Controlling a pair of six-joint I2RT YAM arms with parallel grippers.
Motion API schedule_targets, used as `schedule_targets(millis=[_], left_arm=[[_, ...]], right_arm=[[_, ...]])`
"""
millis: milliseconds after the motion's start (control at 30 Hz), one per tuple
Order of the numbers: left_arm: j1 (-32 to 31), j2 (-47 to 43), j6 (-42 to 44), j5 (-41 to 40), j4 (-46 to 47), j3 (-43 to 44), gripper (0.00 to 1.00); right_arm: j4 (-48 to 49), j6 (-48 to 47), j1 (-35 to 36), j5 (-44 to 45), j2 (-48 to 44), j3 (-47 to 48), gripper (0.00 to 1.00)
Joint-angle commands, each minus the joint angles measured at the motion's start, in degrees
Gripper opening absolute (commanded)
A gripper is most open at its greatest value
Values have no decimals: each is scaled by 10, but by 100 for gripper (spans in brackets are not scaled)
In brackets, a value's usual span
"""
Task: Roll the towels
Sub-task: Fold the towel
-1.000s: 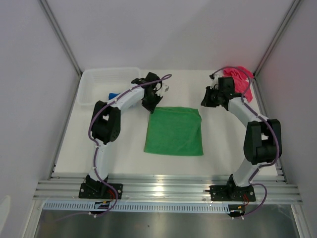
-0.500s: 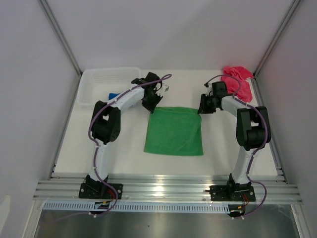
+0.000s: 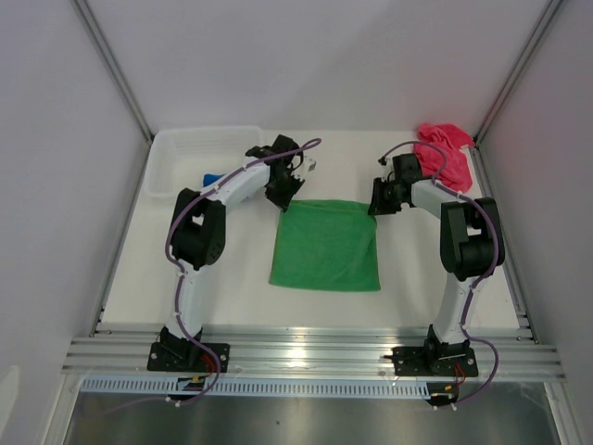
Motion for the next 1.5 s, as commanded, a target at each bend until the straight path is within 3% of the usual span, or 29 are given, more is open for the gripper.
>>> schedule_targets(millis=[0,300,800,1300,1467], left_arm=[[-3,-31,7,-4,4,0,1],[-3,-32,7,-3,4,0,1],[-3,-32,8,-1,4,-2,1],[-3,-32,9,0,4,-2,1],[-3,-32,10,0,5,-4,1]], right_arm=[[-2,-3,3,11,-3,-2,25],[-11,-4,4,17,-3,-5,23],[-3,0,6,31,-24,-18,1],[3,-7,18,69,-63,-17,5],[4,-5,22,67,-65,-17,1]])
